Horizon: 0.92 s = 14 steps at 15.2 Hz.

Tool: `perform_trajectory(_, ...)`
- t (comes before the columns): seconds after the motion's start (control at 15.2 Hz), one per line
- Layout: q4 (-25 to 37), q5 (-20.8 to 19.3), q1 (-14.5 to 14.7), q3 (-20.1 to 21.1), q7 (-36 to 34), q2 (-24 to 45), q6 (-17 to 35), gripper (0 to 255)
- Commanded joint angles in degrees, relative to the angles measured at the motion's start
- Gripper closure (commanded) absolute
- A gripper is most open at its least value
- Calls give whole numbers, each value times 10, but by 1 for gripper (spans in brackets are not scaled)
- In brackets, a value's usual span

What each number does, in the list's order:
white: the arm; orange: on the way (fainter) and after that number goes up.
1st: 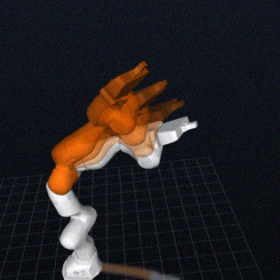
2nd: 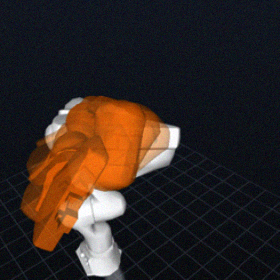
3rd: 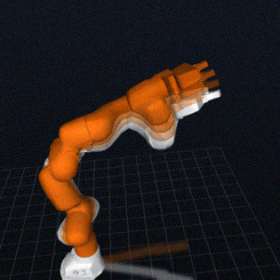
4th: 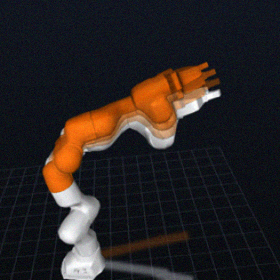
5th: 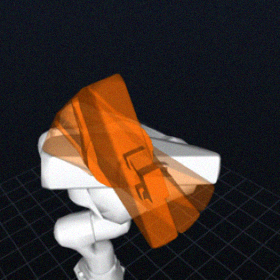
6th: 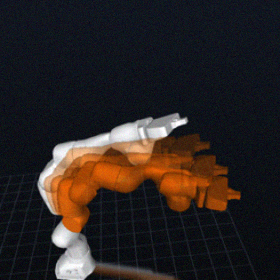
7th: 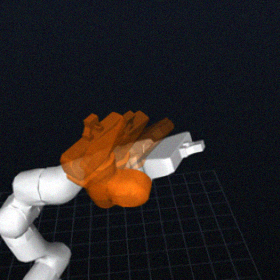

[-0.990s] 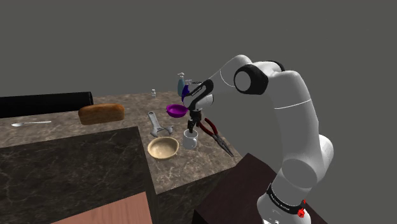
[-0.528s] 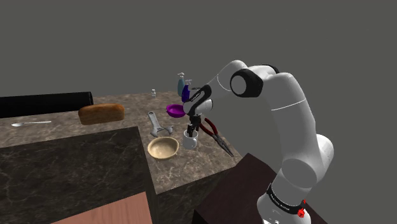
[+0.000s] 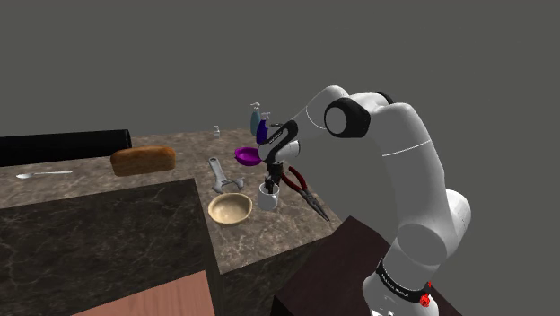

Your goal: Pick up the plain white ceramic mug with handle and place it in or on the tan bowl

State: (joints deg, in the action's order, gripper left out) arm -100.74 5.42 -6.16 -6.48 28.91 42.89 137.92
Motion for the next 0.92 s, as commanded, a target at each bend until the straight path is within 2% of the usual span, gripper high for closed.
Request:
perform_trajectory(0.0,0,0,0,0,0,0,0,255)
perform_trajectory(0.53,0,0,0,0,0,0,0,255)
perform_trajectory(0.86,-9,-3,2,-3,-2,-31,-22,255)
